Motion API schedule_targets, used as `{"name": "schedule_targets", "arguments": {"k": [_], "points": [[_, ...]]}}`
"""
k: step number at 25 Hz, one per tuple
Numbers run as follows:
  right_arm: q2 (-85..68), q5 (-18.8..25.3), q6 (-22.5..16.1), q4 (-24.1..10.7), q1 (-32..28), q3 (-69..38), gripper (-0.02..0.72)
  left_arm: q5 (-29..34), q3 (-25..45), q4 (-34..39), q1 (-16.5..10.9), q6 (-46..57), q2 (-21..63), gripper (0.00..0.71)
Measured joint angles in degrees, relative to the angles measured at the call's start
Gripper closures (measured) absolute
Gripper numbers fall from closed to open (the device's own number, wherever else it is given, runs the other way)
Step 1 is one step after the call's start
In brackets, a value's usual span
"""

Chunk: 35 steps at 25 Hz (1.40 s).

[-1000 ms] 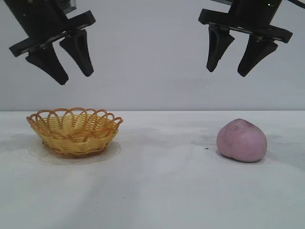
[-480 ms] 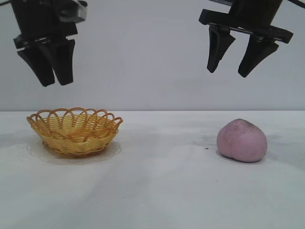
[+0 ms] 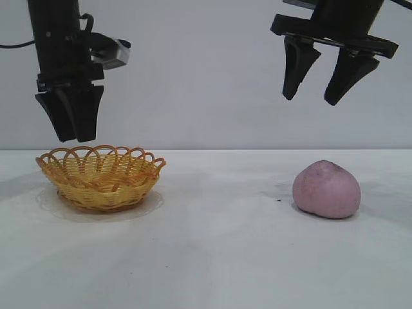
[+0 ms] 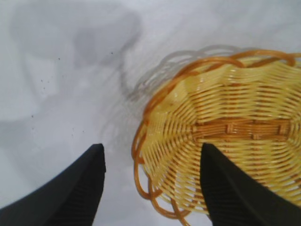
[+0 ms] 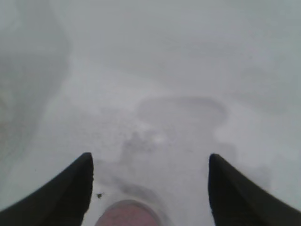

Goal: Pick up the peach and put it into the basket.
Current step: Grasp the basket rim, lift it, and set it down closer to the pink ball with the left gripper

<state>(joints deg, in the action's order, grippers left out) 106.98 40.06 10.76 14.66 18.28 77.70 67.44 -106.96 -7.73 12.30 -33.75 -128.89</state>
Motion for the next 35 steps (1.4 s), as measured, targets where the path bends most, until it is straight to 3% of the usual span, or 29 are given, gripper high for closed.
{"name": "schedule_targets", "arguments": {"k": [7,12,14,20,21,27,32,35], "points": [[0.0,0.3,0.0,-0.2,0.0,0.0,0.254,0.1,-2.6,0.2,0.0,-0.9,-4.8,0.284],[0.0,0.5,0.0,-0.6,0.0,0.0,0.254,0.6,-3.3,0.2,0.0,-1.0,-6.0,0.6],[0.0,0.5,0.0,-0.9,0.0,0.0,0.254,1.6,-3.4,-0.2,0.0,-0.8,-6.0,0.655],[0.0,0.5,0.0,-1.1,0.0,0.0,0.254,3.0,-3.4,-0.3,0.0,9.6,-4.7,0.643],[0.0,0.5,0.0,-1.1,0.0,0.0,0.254,3.0,-3.4,-0.3,0.0,12.1,-4.0,0.71],[0.0,0.5,0.0,-1.1,0.0,0.0,0.254,2.7,-3.0,-5.1,0.0,22.7,1.8,0.71],[0.0,0.5,0.0,-1.1,0.0,0.0,0.254,2.6,1.5,-11.4,0.0,26.4,6.3,0.71],[0.0,0.0,0.0,-1.1,0.0,0.0,0.254,2.2,8.1,-13.9,0.0,27.6,8.8,0.71]]}}
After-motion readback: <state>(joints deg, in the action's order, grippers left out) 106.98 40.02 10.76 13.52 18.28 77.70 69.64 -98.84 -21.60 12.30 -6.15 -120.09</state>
